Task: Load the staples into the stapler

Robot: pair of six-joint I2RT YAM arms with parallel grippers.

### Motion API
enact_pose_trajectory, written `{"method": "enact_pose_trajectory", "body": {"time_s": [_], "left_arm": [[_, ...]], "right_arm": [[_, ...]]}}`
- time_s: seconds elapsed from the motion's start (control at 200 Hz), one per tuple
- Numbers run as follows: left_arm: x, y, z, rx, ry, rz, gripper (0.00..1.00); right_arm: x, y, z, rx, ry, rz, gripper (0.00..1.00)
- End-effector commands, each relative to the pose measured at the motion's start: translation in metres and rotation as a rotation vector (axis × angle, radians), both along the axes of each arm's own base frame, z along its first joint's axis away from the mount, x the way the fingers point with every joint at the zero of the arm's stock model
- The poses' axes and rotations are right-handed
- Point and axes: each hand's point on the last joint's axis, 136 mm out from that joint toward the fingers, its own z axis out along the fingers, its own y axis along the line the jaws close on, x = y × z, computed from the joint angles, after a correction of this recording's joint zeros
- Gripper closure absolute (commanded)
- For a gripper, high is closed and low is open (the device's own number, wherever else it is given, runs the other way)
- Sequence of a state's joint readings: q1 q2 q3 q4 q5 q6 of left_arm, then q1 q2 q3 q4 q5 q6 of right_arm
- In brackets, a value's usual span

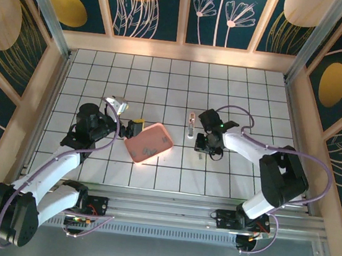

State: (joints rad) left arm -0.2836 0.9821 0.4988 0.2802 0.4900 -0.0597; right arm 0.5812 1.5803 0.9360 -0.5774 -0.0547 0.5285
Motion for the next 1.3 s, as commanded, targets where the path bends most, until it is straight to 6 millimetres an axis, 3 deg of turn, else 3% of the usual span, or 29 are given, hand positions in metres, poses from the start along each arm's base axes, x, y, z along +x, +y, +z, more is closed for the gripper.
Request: {"method": "enact_pose_trajectory", "body": {"time_s": [0.0, 0.951, 1.296], "left_arm": [[-0.002, -0.002, 0.004, 0.002, -0.020, -0.016, 0.01], [-0.003, -0.003, 0.002, 0.008, -0.011, -0.028, 0.01], [-0.003, -0.003, 0.002, 0.011, -0.011, -0.028, 0.01]], "right_arm": [[-0.005, -0.002, -0.004, -0.021, 0.046, 0.022, 0.68], [-0.012, -0.001, -0.028, -0.092, 0.113, 0.071, 0.74], [0.002, -0.001, -0.026, -0.098, 0.047, 0.062, 0.80]]}}
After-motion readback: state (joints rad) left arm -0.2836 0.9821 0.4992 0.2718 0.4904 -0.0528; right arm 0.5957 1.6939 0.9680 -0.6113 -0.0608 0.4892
